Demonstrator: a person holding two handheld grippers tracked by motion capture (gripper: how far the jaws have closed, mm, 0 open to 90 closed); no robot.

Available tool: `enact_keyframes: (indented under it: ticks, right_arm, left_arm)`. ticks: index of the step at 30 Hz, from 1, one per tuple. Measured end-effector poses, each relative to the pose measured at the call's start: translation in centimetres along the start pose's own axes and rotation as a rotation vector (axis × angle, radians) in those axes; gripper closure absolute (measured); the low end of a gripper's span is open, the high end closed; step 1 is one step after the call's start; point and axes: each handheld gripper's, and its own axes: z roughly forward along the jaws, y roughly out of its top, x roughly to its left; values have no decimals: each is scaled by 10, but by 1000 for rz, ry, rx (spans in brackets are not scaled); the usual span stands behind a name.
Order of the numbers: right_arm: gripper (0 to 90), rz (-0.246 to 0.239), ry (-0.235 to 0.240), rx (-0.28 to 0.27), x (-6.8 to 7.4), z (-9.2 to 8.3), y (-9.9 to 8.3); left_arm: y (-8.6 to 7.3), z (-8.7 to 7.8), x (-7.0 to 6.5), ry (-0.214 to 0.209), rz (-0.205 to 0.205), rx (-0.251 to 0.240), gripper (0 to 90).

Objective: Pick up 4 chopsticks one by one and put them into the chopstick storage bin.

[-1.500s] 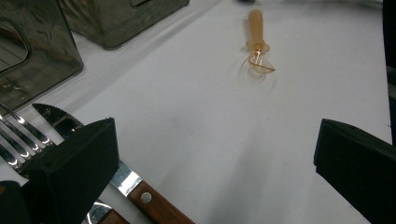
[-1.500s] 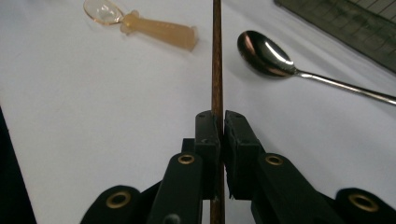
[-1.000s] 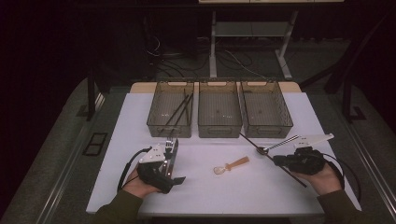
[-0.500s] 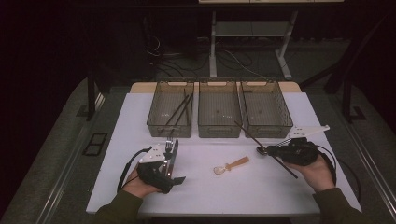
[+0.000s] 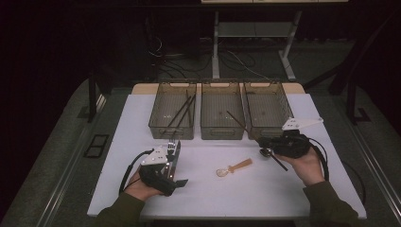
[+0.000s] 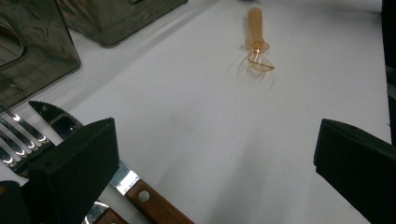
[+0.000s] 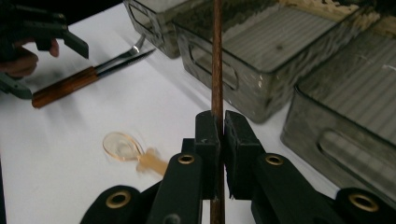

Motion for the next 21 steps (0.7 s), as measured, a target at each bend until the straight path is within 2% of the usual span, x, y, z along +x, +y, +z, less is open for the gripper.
enact_keyframes:
  ticks: [7, 18, 21]
  right_arm:
    - [846, -16, 12, -23, 4, 14, 15]
    - [846, -31, 13, -59, 11, 41, 42]
    - [846, -22, 21, -91, 11, 49, 49]
  left_arm:
    - [0, -1, 1, 0, 8, -3, 0]
    - [-1, 0, 1, 0, -6, -9, 0]
    - [-1, 0, 1, 1, -5, -7, 0]
